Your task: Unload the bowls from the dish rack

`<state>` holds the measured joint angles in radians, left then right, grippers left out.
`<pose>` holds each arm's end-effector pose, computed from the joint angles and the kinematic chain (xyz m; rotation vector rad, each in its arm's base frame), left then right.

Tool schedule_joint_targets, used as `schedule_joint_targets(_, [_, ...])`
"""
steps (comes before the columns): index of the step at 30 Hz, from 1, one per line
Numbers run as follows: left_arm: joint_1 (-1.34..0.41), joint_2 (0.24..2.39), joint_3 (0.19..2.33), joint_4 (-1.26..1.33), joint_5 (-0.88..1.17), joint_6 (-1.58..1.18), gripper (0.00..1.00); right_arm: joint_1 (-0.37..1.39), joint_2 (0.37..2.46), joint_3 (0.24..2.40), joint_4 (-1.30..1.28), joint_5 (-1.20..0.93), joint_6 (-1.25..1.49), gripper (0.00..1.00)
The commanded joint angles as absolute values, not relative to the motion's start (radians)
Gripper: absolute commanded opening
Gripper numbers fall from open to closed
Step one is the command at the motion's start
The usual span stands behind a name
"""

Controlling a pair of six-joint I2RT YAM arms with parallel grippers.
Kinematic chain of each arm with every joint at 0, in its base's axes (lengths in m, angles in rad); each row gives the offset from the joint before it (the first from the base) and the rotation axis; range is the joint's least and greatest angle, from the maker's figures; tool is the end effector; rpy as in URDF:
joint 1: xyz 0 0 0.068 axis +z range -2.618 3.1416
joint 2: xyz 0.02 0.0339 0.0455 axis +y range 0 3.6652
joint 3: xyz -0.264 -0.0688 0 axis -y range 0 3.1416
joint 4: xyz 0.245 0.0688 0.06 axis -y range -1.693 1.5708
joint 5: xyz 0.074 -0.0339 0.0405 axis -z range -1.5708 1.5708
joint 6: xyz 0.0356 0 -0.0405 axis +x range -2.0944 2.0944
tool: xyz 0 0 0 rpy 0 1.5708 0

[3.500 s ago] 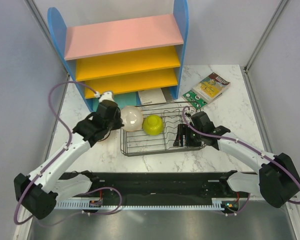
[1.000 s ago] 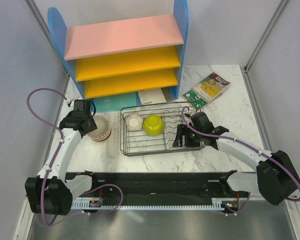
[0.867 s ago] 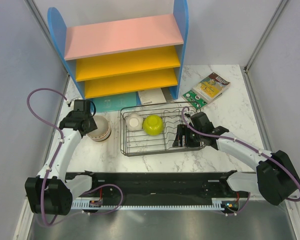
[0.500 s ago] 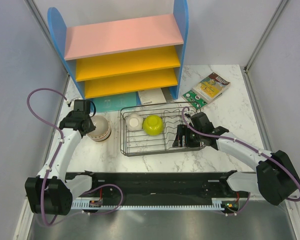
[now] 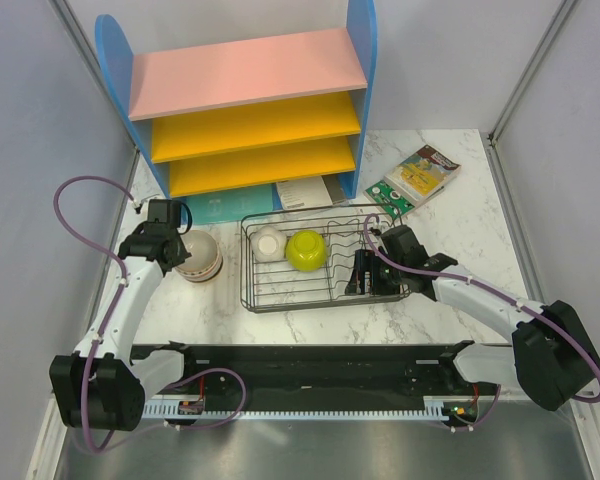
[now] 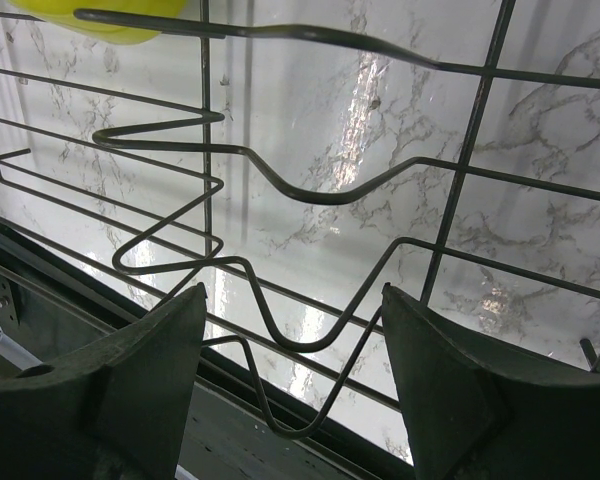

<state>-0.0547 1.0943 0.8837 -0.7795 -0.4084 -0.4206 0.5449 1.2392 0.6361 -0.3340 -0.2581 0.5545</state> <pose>0.2100 0.0027 0.2664 -0.5992 2.3992 0.3231 0.1955 0.1291 0.1862 -0.0995 2.6352 0.7429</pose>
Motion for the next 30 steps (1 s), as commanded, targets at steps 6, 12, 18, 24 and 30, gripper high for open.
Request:
schedule_joint_targets(6, [-0.054, 1.094, 0.986, -0.813, -0.422, -0.400, 0.02, 0.545, 1.233, 0.638, -0.345, -0.276, 0.557, 0.78])
schedule_joint_targets(12, [-0.041, 1.101, 1.023, -0.824, -0.387, -0.403, 0.02, 0.545, 1.236, 0.646, -0.348, -0.276, 0.554, 0.78])
schedule_joint_targets(18, [-0.034, 1.112, 1.005, -0.821, -0.325, -0.436, 0.02, 0.545, 1.239, 0.647, -0.351, -0.276, 0.551, 0.78])
schedule_joint_targets(24, [-0.034, 1.117, 0.962, -0.824, -0.299, -0.459, 0.02, 0.543, 1.249, 0.658, -0.353, -0.281, 0.549, 0.78])
schedule_joint_targets(30, [-0.034, 1.097, 0.953, -0.824, -0.321, -0.442, 0.02, 0.546, 1.255, 0.661, -0.351, -0.281, 0.545, 0.78])
